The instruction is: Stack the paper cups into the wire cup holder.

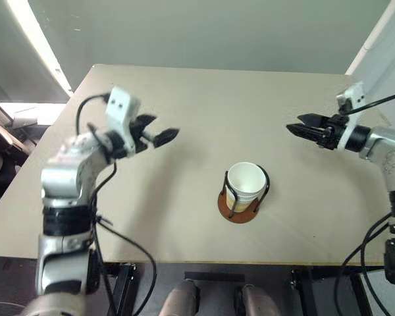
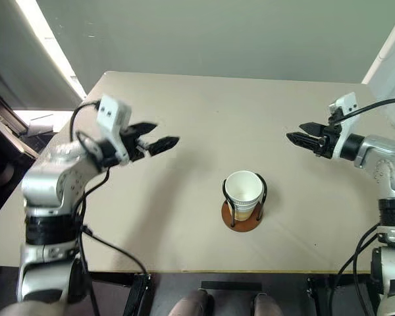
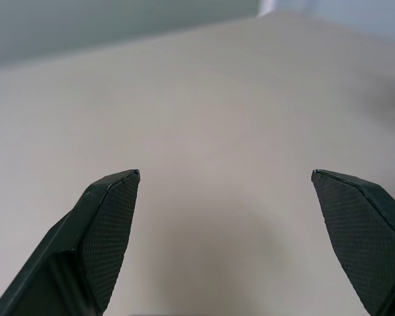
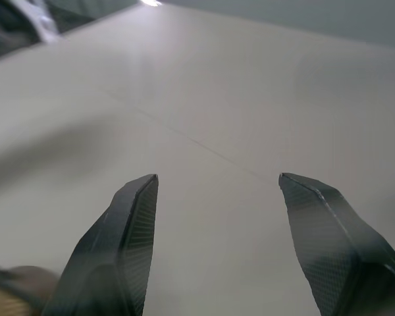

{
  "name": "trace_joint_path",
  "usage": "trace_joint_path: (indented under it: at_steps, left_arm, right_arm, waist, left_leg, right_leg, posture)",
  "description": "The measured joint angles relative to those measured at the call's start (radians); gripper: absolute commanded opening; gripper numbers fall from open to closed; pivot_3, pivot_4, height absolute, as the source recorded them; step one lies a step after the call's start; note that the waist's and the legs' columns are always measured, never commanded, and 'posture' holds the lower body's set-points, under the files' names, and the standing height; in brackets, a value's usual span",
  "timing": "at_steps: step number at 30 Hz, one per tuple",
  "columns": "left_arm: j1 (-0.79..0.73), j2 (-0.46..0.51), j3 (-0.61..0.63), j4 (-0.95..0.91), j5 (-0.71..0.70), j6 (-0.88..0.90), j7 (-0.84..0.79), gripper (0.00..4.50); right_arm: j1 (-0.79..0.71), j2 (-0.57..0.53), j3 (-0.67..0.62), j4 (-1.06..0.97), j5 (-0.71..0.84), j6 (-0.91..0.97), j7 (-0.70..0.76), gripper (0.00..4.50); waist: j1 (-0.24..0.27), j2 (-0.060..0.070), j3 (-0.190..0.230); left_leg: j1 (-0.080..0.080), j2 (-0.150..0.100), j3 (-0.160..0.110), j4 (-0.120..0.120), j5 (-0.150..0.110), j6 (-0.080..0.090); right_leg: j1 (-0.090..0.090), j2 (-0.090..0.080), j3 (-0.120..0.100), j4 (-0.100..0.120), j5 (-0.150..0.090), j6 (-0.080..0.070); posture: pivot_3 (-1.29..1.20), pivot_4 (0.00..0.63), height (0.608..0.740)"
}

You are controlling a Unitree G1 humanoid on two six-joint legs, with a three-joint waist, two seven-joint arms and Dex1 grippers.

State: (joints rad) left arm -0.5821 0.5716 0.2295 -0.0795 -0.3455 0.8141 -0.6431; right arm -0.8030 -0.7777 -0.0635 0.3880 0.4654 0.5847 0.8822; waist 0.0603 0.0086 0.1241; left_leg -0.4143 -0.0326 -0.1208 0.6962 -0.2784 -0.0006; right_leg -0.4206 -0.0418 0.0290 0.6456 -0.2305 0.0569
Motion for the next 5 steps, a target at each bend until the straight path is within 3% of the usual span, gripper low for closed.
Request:
trace_joint_path:
  at_steps: [5]
  left_arm:
    - [0.107, -0.004, 0.085, -0.005, 0.016, -0.037, 0.113, 4.47]
  right_arm:
    - [-0.054, 0.069, -0.016, 0.198, -0.065, -0.098, -0.084, 3.02]
  waist:
    - [0.012, 0.0, 0.0]
  left_leg:
    - [0.0, 0.0, -0.001, 0.0, 0.0, -0.001]
  right_leg:
    - [0.001, 0.0, -0.001, 0.001, 0.0, -0.001]
  posture:
    - [0.0, 0.15, 0.74]
